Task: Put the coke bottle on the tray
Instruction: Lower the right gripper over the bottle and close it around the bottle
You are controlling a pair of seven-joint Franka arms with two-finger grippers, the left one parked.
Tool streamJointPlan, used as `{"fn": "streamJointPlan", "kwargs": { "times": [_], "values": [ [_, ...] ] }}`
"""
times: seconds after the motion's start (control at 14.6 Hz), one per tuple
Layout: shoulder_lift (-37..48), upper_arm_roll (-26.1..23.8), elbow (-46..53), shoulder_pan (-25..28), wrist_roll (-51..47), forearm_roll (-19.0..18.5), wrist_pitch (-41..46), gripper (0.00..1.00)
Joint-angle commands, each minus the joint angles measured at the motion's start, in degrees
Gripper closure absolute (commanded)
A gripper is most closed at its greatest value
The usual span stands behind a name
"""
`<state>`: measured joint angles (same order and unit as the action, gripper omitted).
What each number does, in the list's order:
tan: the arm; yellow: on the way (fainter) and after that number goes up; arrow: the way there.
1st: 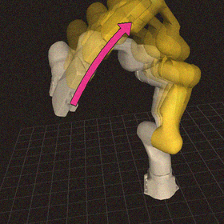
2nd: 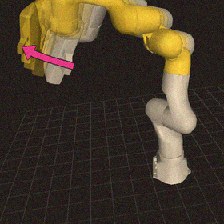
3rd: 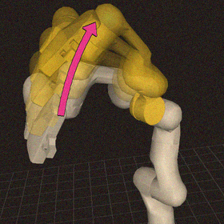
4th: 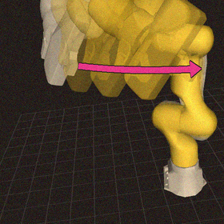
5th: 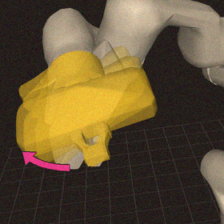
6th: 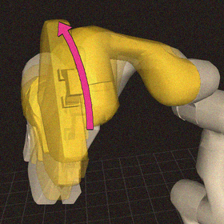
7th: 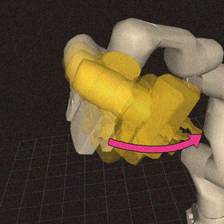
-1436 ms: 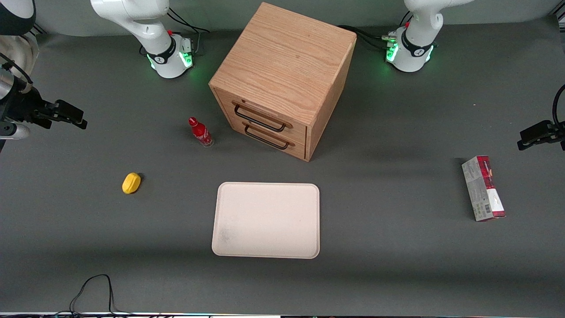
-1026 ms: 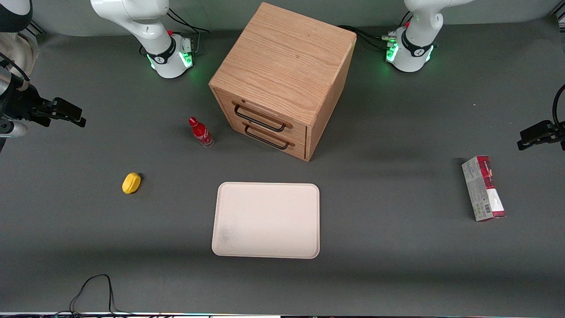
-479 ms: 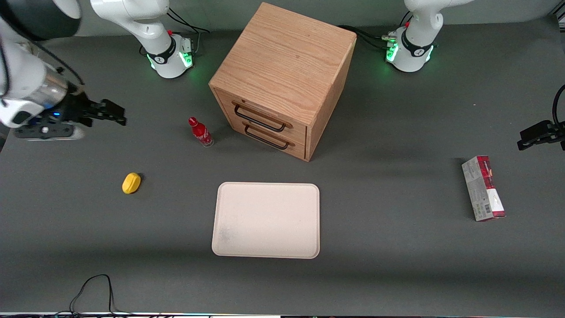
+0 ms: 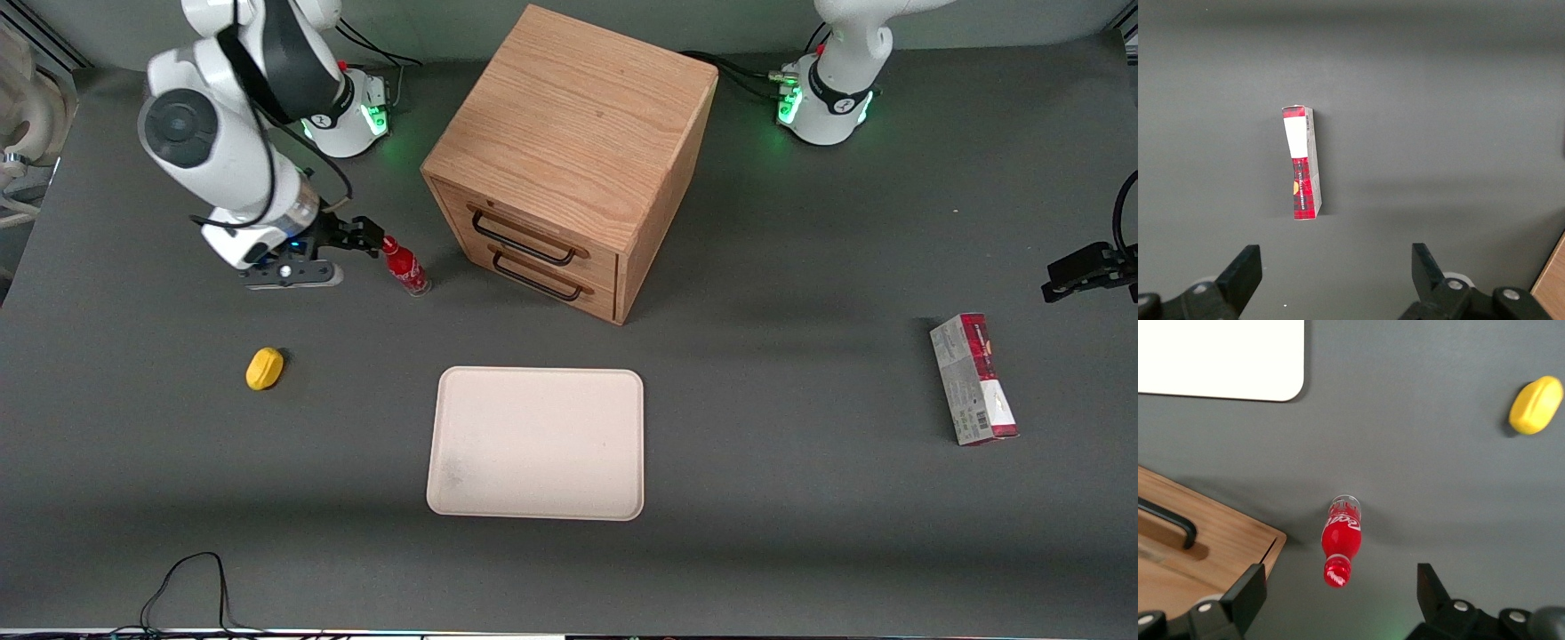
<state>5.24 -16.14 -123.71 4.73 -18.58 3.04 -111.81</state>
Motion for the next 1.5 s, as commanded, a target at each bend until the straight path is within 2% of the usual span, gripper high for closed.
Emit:
{"fn": "streamJointPlan", "kwargs": {
  "times": [0.0,0.41,1.09,1.16,1.23,1.37,1.44],
  "values": [
    [4.7,0.2,-9.4,0.7,-0.7,1.1,-7.5,0.00],
    [4.9,-4.2,-18.6,0.7,-3.7,2.7,-21.5,0.00],
    [4.8,-5.7,-22.8,0.7,-3.4,2.6,-22.1,0.02],
    [4.8,-5.7,-22.8,0.6,-3.4,2.6,-22.1,0.11],
    [4.7,-5.7,-22.8,0.6,-3.4,2.6,-22.0,0.26],
    [4.7,-5.6,-22.7,0.5,-3.4,2.6,-22.0,0.66],
    [4.6,-5.6,-22.6,0.4,-3.4,2.6,-22.0,0.80]
  ]
}}
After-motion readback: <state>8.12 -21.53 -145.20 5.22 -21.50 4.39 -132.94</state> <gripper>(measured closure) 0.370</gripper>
